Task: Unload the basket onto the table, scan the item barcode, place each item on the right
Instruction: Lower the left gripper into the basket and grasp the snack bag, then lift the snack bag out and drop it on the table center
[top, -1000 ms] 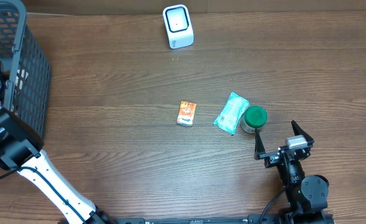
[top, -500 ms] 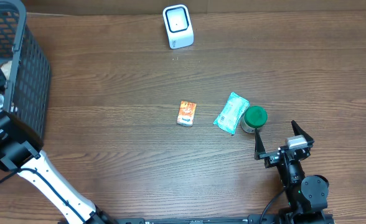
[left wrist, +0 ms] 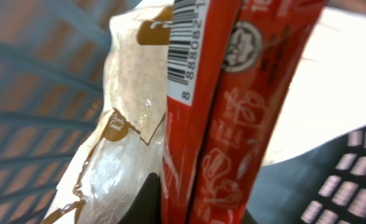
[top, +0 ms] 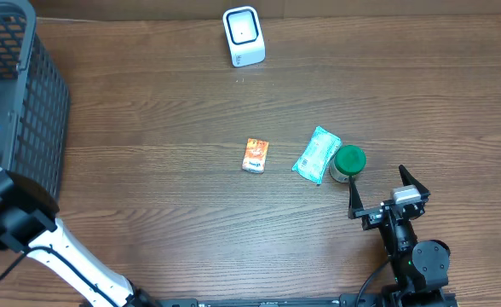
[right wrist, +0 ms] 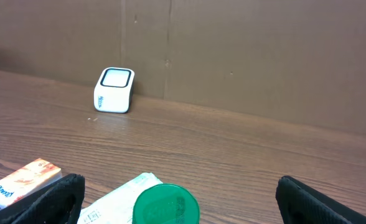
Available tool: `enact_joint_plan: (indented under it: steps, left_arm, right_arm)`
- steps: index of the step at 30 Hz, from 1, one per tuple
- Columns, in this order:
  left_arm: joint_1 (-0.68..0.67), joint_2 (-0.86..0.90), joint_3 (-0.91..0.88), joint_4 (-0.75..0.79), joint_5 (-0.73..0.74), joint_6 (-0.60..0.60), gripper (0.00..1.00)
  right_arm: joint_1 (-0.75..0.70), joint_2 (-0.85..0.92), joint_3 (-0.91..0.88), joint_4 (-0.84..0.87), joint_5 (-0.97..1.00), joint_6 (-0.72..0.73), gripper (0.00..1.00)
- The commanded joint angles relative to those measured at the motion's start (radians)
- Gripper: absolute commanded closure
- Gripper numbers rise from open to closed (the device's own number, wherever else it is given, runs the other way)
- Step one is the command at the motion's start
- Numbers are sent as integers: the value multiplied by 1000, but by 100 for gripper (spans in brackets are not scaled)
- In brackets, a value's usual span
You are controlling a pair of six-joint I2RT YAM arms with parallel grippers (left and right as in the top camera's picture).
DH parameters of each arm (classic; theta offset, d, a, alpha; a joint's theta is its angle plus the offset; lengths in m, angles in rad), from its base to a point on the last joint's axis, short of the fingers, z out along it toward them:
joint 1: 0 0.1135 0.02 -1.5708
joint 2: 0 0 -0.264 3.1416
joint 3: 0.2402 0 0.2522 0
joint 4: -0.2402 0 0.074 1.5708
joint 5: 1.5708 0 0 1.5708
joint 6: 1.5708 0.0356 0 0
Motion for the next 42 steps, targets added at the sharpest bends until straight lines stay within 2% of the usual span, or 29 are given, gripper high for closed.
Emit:
enact_joint_plan:
  steps: [1,5,10,14,20,28,36,42]
  left_arm:
    - [4,-125,35,-2,8,-64,96]
    - [-5,-239,35,-13,91,-72,96]
    - [-48,-367,35,-45,98,-143,96]
    - [-127,-448,35,-128,99,-224,96]
    - [-321,-494,35,-313,98,-274,96]
    - [-594,-430,10,-456,83,-290,96]
    - [-793,-387,-188,-433,-5,-389,96]
    - [-914,-387,-455,-287,-17,-452,96]
  right_arm:
    - [-6,-10,-11,6,-1,0,0]
    - [-6,-10,-11,6,-1,0,0]
    - [-6,-10,-11,6,-1,0,0]
    - [-6,-10,-11,6,-1,0,0]
    - [-6,-10,-11,6,-1,0,0]
    - [-6,-10,-11,6,-1,0,0]
    - [-6,-10,-11,6,-1,0,0]
    - [-6,-10,-11,6,-1,0,0]
